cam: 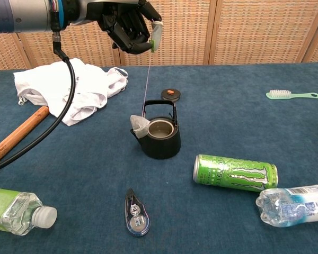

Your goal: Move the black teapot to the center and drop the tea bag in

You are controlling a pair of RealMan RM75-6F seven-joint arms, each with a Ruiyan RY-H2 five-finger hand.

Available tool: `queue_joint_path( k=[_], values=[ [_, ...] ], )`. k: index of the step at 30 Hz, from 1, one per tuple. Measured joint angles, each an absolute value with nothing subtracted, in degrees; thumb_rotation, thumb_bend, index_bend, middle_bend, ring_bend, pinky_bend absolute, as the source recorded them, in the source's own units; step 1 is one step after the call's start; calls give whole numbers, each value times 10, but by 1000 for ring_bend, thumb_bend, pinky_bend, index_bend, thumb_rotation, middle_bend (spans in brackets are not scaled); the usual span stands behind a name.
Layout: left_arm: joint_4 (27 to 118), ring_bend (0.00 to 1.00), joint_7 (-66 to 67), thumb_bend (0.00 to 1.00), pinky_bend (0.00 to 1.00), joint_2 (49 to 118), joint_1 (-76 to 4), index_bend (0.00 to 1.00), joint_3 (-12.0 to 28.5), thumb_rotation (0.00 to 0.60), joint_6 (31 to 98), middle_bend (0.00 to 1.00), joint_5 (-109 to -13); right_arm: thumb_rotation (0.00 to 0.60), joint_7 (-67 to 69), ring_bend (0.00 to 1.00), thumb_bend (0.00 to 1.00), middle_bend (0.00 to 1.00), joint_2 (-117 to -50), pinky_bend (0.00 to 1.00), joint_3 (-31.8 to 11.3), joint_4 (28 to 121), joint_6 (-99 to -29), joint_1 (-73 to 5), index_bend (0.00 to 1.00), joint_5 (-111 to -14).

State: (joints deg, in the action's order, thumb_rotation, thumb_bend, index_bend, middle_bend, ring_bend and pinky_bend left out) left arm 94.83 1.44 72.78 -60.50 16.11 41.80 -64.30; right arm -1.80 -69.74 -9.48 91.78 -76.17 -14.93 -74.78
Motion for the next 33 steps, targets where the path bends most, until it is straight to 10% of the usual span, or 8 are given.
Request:
queue_joint_path(
  k=[33],
  values=[
    [924, 747, 44, 535, 692, 748, -624, 652, 130, 600, 398, 786, -631, 600, -9, 180, 434, 219, -699, 404, -98, 911, -750, -147, 276, -741]
  ],
)
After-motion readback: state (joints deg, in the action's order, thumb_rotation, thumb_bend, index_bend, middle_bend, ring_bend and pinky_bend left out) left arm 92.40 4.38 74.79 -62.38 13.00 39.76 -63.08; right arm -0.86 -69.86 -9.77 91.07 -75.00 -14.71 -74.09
